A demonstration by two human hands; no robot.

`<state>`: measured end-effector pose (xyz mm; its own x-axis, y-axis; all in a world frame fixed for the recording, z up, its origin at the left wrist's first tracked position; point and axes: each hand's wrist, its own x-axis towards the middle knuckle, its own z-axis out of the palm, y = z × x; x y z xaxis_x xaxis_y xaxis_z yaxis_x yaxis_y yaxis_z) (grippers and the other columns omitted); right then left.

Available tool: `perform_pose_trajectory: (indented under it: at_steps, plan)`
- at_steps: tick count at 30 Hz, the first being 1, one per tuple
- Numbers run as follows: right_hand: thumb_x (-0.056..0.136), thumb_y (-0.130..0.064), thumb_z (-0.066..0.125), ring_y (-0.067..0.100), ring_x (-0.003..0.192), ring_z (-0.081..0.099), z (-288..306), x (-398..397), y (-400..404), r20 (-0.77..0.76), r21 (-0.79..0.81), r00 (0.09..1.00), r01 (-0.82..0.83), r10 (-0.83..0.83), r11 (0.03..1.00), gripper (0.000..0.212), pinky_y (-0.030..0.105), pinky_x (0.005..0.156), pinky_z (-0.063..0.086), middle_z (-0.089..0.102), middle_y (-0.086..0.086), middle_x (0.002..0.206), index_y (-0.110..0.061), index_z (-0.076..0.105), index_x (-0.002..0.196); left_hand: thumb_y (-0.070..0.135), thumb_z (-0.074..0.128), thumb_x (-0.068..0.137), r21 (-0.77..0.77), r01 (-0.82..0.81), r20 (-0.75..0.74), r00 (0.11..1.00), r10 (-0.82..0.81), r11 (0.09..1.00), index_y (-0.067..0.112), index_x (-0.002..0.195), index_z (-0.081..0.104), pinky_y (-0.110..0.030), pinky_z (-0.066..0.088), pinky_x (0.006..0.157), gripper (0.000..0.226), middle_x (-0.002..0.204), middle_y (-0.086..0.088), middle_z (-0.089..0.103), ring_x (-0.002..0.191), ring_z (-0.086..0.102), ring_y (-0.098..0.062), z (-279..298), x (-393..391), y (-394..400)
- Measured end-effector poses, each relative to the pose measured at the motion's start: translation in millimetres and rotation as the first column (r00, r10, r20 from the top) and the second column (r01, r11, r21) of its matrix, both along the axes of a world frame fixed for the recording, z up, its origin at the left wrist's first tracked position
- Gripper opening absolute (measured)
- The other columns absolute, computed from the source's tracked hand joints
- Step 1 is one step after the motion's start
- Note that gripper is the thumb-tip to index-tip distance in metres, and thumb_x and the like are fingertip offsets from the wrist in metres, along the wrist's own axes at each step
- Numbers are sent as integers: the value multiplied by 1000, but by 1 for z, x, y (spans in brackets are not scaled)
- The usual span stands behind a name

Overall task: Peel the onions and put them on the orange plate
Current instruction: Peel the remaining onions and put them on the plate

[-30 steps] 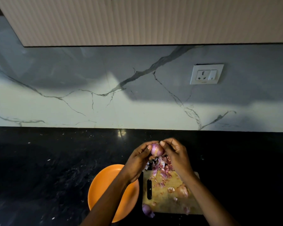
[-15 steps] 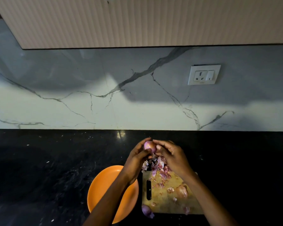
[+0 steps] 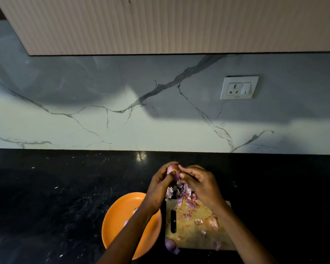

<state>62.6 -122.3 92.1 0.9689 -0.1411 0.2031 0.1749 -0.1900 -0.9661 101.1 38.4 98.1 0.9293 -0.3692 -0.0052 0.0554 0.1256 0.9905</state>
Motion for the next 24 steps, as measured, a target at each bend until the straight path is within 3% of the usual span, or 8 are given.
perform_pose_trajectory:
  at_steps: [2,7,9,11,14,19,24]
  plan:
    - [86,-25,73,14,106,70,-1,-1,1,-1,1,1000,11,-11,1000,28,46,94,58,70,-11,109,-38,75,111,27,55,93,8,-6,0,1000,6,1000,14,125,64,-36,54,90,35,118,-13,67,111,64,-30,-3,0,-1]
    - [89,-13,74,10,108,69,-2,-2,3,-14,-13,1000,10,-10,1000,31,41,97,56,72,-6,110,-34,73,112,31,52,96,16,-10,-15,1000,10,1000,14,123,65,-48,51,98,34,117,-14,68,115,63,-35,-8,0,-3]
    - [88,-10,73,12,110,69,-2,-2,2,-34,58,999,11,-9,998,32,42,99,55,74,-6,111,-33,74,111,30,53,95,20,31,-31,999,-31,999,16,127,64,-41,54,94,37,120,-12,68,112,65,-29,-6,2,-1]
    - [88,-9,74,13,110,69,-1,-2,1,-39,111,999,27,-23,993,32,43,100,55,74,-6,112,-32,75,109,26,53,88,-3,82,-79,994,-82,997,17,130,62,-27,52,81,44,118,-8,68,98,66,-15,-2,4,0]
    - [88,-9,73,14,111,69,1,-3,2,-32,141,999,33,-29,989,31,41,99,55,74,-4,112,-30,75,111,24,51,84,-39,126,-98,987,-129,991,14,134,58,-21,49,69,52,116,-8,67,86,65,-6,1,6,0]
    - [88,-13,73,15,110,69,4,-4,2,-33,123,999,24,-20,992,30,43,98,56,74,-6,112,-30,74,113,15,49,96,-71,117,-78,989,-122,991,12,139,55,-20,51,76,43,125,-13,65,97,66,-9,-3,7,5]
    - [81,-25,75,15,109,70,7,-5,5,-14,107,1000,16,-14,994,28,43,97,56,75,-5,110,-31,75,109,21,50,93,-60,98,-53,993,-101,993,8,136,57,-22,51,80,46,123,-11,66,102,65,-12,-3,5,6]
